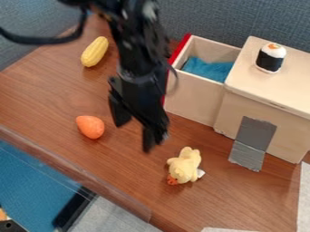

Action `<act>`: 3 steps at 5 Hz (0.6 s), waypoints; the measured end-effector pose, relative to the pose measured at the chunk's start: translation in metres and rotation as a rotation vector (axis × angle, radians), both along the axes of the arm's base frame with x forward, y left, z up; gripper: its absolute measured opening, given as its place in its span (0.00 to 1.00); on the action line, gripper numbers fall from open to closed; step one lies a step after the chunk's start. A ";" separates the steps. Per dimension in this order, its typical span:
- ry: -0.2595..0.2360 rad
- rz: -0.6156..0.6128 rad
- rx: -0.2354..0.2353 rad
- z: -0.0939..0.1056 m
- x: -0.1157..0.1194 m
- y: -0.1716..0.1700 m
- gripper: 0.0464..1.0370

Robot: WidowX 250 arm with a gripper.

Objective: Take the yellow duck and put to the left side of the table

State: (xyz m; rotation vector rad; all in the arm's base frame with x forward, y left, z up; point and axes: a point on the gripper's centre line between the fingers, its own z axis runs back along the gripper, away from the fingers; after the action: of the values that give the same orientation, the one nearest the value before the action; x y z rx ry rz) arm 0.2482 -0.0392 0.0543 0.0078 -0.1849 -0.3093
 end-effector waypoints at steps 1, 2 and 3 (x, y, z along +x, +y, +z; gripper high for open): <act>-0.002 -0.026 0.045 -0.012 -0.003 -0.018 0.96; 0.015 -0.010 0.069 -0.025 -0.003 -0.023 0.96; 0.027 -0.018 0.051 -0.024 0.003 -0.037 0.96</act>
State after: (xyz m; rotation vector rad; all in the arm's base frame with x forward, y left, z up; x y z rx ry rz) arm 0.2512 -0.0759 0.0300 0.0530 -0.1506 -0.3318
